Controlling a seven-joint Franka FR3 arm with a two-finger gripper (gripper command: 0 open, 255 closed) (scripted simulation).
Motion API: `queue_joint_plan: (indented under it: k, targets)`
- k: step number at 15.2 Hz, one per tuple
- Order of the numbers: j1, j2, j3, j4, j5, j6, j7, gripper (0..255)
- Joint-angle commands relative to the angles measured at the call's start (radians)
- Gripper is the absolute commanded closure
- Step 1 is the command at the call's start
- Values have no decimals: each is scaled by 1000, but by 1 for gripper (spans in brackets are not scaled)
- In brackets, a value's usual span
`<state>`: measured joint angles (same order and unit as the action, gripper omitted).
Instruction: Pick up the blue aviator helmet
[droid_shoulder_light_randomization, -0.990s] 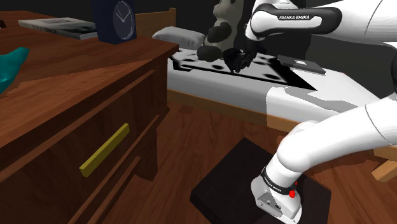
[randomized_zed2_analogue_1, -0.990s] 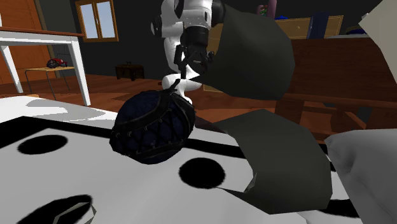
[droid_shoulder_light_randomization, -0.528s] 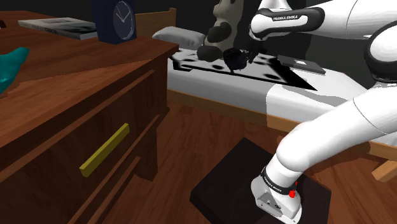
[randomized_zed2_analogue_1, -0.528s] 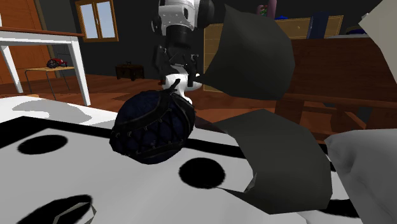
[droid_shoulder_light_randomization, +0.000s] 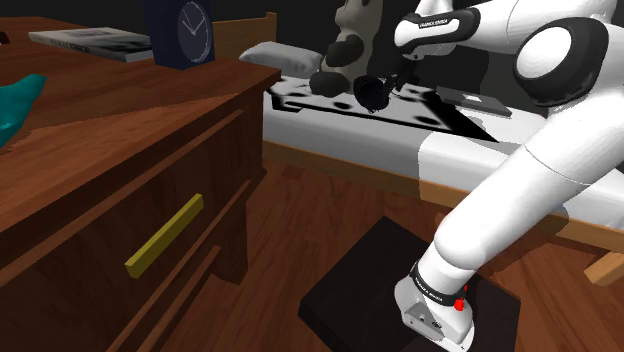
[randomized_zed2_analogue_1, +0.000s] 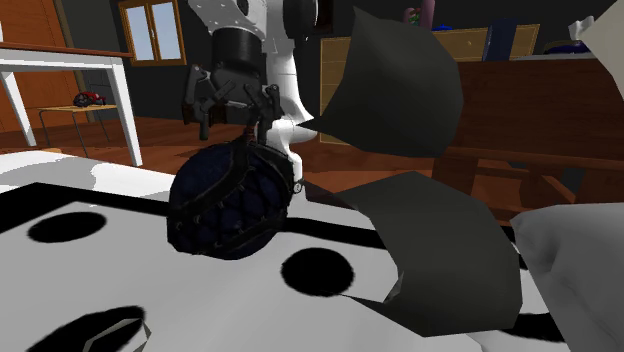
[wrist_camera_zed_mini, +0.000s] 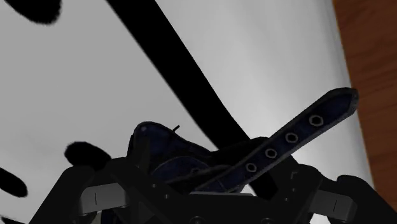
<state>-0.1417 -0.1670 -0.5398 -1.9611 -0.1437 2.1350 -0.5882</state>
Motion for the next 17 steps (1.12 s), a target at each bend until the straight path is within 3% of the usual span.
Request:
queue_joint_plan:
  k: [1,4,14,15,17]
  targets:
    - [-2,75,-35,63,57,24,-60,0]
    - [-23,186,-78,169,159,35,-157,0]
    - [-29,203,-76,84,174,135,-168,0]
    - [-29,205,-76,85,175,136,-168,255]
    - [-26,194,-74,73,165,139,-160,255]
